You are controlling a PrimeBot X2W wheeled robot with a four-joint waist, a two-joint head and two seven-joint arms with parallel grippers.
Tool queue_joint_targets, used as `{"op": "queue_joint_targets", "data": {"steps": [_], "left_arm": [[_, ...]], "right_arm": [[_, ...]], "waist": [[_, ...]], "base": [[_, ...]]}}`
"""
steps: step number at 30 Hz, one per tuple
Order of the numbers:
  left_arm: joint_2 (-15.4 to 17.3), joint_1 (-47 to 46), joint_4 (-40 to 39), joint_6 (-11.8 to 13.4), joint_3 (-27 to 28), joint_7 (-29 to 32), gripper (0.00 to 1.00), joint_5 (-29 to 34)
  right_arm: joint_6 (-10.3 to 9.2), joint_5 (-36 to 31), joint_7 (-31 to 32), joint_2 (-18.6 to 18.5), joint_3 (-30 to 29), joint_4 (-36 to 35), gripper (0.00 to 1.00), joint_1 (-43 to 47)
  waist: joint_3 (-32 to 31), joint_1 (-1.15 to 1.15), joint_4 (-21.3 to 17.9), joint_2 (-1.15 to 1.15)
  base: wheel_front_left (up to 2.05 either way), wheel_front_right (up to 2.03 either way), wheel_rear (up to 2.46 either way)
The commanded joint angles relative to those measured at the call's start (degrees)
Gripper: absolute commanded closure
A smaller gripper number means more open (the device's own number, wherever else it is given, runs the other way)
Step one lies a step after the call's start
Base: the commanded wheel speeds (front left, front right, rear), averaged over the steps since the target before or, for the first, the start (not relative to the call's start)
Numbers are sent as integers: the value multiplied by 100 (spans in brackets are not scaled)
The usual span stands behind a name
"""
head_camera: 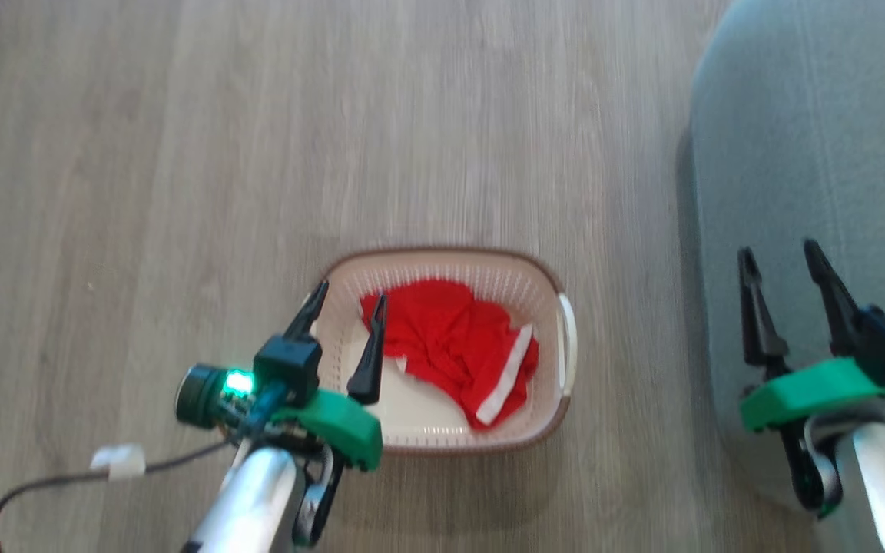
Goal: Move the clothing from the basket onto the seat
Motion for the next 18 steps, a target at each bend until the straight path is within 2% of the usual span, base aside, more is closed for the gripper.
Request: {"op": "queue_joint_targets", "data": {"steps": [1,6,9,14,15,18], "left_arm": [[1,-366,78,-21,98,-29,0,-55],[1,-1015,949,-146,-146,-29,0,11],[1,-1490,1591,-62,-277,-29,0,191],[0,-2276,2358,-136,-455,-29,0,121],[0,-2276,2358,-136,-455,-29,0,121],[0,-2823,3074,-348,-548,-29,0,81]], "right_arm": [[-1,-73,-38,-107,211,-226,0,-270],[-1,-93,-38,-200,313,-441,0,-677],[-1,-115,-38,-225,360,-626,0,-867],[-1,-187,-38,-187,421,-971,0,-1132],[-1,-187,-38,-187,421,-971,0,-1132],[-1,-271,-38,-57,502,-1248,0,-1251]], "waist": [[651,0,-214,0],[1484,0,-454,0],[1995,0,-590,0],[2759,0,-792,0],[2759,0,-792,0],[3246,0,-961,0]], "base": [[0,0,0],[0,0,0],[0,0,0],[0,0,0],[0,0,0],[0,0,0]]}}
